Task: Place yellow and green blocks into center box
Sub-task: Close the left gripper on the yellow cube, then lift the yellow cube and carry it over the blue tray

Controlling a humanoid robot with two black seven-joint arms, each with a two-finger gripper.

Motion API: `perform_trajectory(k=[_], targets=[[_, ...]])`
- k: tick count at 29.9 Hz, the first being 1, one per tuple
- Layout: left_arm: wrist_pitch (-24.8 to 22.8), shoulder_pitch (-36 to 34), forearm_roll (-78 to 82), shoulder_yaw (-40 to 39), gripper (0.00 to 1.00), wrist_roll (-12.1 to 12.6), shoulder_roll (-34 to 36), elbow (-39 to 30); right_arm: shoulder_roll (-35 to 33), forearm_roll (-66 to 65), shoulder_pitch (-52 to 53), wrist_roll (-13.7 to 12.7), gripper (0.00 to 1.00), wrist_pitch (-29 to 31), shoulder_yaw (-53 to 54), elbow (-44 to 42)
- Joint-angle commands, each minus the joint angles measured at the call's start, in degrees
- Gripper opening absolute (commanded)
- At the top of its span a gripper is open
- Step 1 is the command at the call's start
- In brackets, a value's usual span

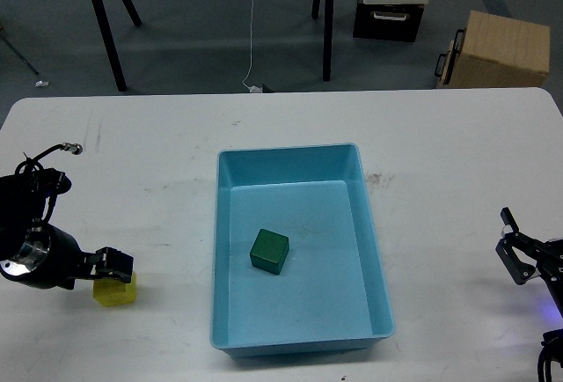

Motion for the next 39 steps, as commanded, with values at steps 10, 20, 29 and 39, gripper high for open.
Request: perform_trajectory(k=[10,20,29,39], targets=[[0.0,5.3,2.01,-4.21,1.0,0.0,-2.9,2.43,0.0,0.0,-0.22,0.09,1.0,0.0,0.1,0.0],[0.0,9.09,6.94,-6.15,0.79,0.0,-3.43,2.43,0.0,0.0,-0.66,0.09,1.0,0.0,0.63,0.09],[0.0,9.01,8.88,-6.15,0.02,0.0,-3.34,2.17,0.0,0.0,-0.58,0.09,1.0,0.0,0.63,0.09],[0.0,6.46,8.53,-13.0,0.0,0.0,-0.7,0.06,0.0,0.0,-0.58,0.09,1.0,0.0,0.63,0.18]])
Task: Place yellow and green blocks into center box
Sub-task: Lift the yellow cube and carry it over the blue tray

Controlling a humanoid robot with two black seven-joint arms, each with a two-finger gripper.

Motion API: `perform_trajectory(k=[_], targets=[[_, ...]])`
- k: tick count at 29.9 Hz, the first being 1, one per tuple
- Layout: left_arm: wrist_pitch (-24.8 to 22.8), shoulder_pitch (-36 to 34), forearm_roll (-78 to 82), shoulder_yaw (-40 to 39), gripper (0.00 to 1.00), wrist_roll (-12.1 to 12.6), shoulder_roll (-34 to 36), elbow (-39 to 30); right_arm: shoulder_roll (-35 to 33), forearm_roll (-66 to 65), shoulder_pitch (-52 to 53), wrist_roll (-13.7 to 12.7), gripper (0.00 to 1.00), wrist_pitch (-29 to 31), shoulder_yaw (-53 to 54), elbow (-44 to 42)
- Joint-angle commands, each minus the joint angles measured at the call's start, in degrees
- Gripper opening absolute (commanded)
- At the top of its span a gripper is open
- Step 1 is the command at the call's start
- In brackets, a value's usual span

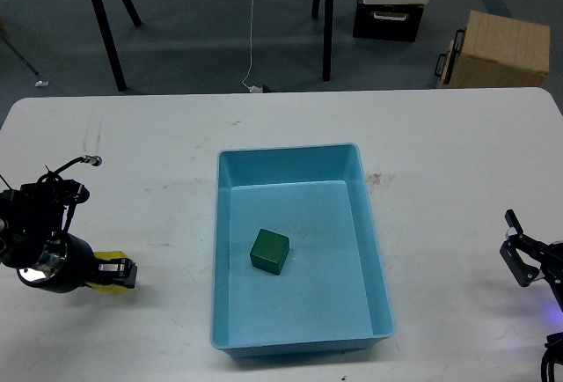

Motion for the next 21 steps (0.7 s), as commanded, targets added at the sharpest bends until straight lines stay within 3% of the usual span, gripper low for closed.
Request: perform_trajectory(k=[1,9,16,21], targets=[[0.0,-2.38,-0.49,-3.11,0.0,0.01,0.7,-1.28,0.0,0.01,0.0,-0.01,1.0,0.0,0.0,0.03],[0.0,-19.51,-12.43,-2.59,0.0,0.01,-1.93,-2.42,0.0,0.01,0.0,0.08,1.0,0.0,0.08,-0.06],[0.0,-35.86,-18.93,7.33,0.0,0.01,-17.73,-0.58,0.0,0.01,-0.09,0.08,1.0,0.0,0.08,-0.15],[0.0,-38.78,-20.62,9.98,0.0,0.01,-26.71,-0.4,0.0,-0.08,0.0,0.08,1.0,0.0,0.0,-1.12]])
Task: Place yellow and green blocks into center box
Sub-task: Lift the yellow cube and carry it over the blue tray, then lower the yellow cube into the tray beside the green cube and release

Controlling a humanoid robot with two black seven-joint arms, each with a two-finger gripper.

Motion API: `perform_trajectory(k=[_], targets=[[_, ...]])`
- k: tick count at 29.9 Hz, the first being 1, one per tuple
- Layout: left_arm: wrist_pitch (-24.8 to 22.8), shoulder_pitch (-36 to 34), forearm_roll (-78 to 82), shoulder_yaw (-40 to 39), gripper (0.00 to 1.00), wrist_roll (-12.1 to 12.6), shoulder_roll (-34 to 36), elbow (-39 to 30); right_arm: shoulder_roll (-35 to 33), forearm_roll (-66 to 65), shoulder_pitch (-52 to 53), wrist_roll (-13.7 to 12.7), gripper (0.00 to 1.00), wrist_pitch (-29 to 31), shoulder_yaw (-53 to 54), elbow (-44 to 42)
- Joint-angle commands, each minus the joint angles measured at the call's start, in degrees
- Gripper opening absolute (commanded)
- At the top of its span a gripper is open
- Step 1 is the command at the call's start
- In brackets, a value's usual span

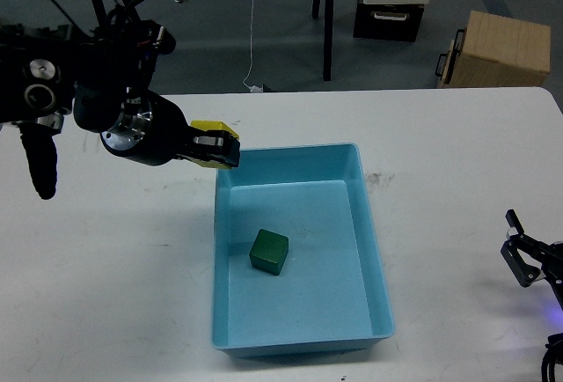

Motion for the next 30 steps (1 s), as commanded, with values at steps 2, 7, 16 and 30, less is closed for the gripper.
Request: perform_trajectory(k=[2,7,16,30], targets=[[0.0,-0.74,-0.52,2.65,0.0,0.01,-8.11,0.45,-0.01,-0.05,0.06,-0.02,1.0,0.0,0.05,-1.04],[0.0,1.27,-0.52,4.94,0.0,0.01,-15.58,3.69,-0.27,-0.05,0.15,-0.11,1.0,0.0,0.14,-1.48],[0.0,7.26,-0.08,8.46,0.18,0.01,-20.52,9.68,-0.53,-0.05,-0.12,-0.11,1.0,0.0,0.49,-1.4],[0.0,7.26,-0.52,6.0,1.0,0.01,-20.78,12.31,-0.62,-0.05,-0.56,-0.2,1.0,0.0,1.02,-1.22]])
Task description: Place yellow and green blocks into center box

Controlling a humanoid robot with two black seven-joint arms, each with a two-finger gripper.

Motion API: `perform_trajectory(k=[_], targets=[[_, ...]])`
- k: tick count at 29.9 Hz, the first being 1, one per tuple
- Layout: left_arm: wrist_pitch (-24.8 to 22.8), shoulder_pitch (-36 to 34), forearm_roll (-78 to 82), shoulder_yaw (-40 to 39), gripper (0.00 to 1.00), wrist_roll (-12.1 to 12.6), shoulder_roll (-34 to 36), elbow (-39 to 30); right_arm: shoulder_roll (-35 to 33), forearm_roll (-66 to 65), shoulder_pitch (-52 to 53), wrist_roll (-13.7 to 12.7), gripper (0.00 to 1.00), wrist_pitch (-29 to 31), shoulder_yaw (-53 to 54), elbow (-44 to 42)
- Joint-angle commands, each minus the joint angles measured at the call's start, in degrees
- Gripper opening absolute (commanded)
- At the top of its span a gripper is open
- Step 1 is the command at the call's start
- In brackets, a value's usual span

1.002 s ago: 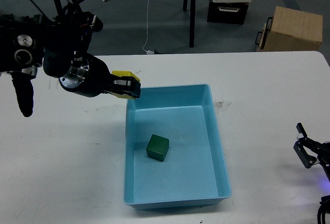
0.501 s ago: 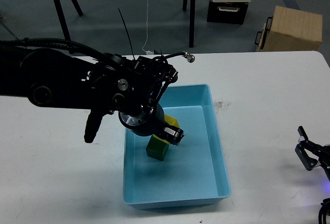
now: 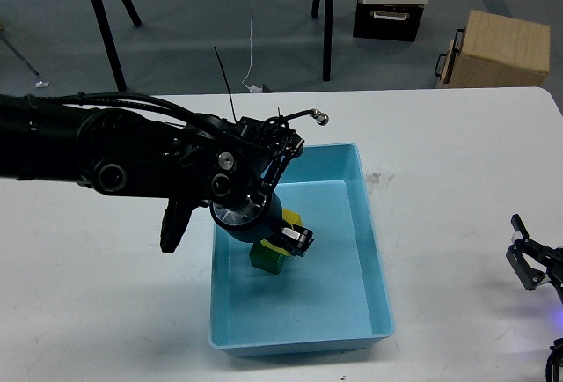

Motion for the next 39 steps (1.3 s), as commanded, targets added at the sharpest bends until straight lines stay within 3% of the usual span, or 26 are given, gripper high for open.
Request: perform_trajectory(k=[1,8,13,19,26,29,33,39], targets=[[0.0,0.09,0.0,-0.1,1.0,0.0,-0.46,1.38,0.05,0.0,-0.37,-0.03,1.0,0.0,0.18,0.0],[0.0,0.18,-0.08,-0.45,1.0,0.0,0.15,3.14,0.05,0.0,-0.37,-0.03,1.0,0.0,0.26,0.09],[0.0,0.88,-1.75,-10.18,1.0,0.0,1.73,10.68,-0.3,0.0,0.16,0.06,1.0,0.0,0.26,0.18],[0.0,8.69,-9.13,-32.15,1.0,0.0,5.42,21.5,-5.31,-0.35,3.67,0.23,1.0,0.0,0.62,-0.17],[0.0,20.99,-10.28,-64.12,1.0,0.0,7.71,28.71,-8.56,-1.14,6.92,0.49,1.0,0.0,0.79,-0.35],[0.0,26.0,-10.37,-76.27,1.0,0.0,8.24,29.51,-8.91,-1.14,8.85,0.49,1.0,0.0,0.97,-1.05],[0.0,33.82,-10.46,-91.47,1.0,-3.92,8.86,29.6,-9.53,-1.05,11.49,0.49,1.0,0.0,0.97,-3.07],[0.0,47.45,-15.1,-111.0,1.0,-3.84,5.52,28.02,-9.71,-0.35,12.02,0.49,1.0,0.0,1.58,-3.25]])
